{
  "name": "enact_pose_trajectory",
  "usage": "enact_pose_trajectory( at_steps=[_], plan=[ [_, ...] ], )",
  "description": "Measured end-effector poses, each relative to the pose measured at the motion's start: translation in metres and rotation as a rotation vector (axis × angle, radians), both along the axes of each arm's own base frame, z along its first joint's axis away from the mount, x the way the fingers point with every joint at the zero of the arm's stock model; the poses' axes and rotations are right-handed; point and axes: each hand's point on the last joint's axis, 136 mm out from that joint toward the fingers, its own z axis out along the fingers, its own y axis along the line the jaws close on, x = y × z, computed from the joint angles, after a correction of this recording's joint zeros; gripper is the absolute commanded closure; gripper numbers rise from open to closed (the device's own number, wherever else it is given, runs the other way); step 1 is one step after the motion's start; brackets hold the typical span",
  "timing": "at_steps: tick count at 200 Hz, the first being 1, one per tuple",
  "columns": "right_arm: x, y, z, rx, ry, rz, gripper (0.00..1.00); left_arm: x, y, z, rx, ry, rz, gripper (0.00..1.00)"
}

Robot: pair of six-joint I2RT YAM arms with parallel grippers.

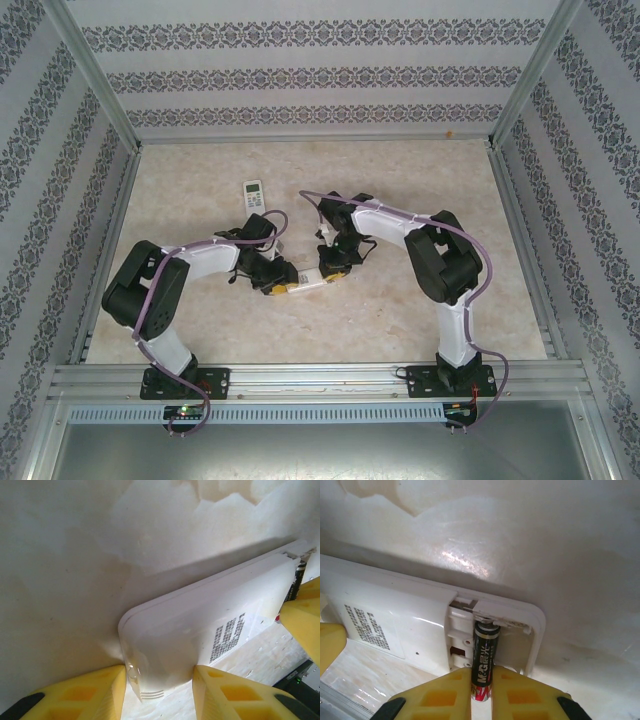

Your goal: Load the batteries into the remote control

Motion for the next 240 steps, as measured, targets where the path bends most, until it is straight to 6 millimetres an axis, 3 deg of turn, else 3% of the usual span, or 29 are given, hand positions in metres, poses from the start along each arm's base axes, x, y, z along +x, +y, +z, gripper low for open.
enact_pose_trajectory(
  at_steps=[61, 110, 195, 240],
  plan=[
    [-0.001, 0.001, -0.006, 0.079, -0.087, 0.008, 0.84, 0.000, 0.000, 0.000, 0.004, 0.004, -0.009, 0.60],
    [0.000, 0.002, -0.006, 0.138, -0.136, 0.000, 0.73, 0.000, 0.000, 0.001, 0.008, 0.008, -0.014, 0.60],
    [0.010, 0.003, 0.000, 0.163, -0.174, -0.033, 0.63, 0.000, 0.000, 0.001, 0.010, 0.007, -0.023, 0.60],
    [0.016, 0.002, 0.005, 0.166, -0.206, -0.037, 0.67, -0.001, 0.000, 0.000, 0.011, 0.009, -0.022, 0.60]
  ],
)
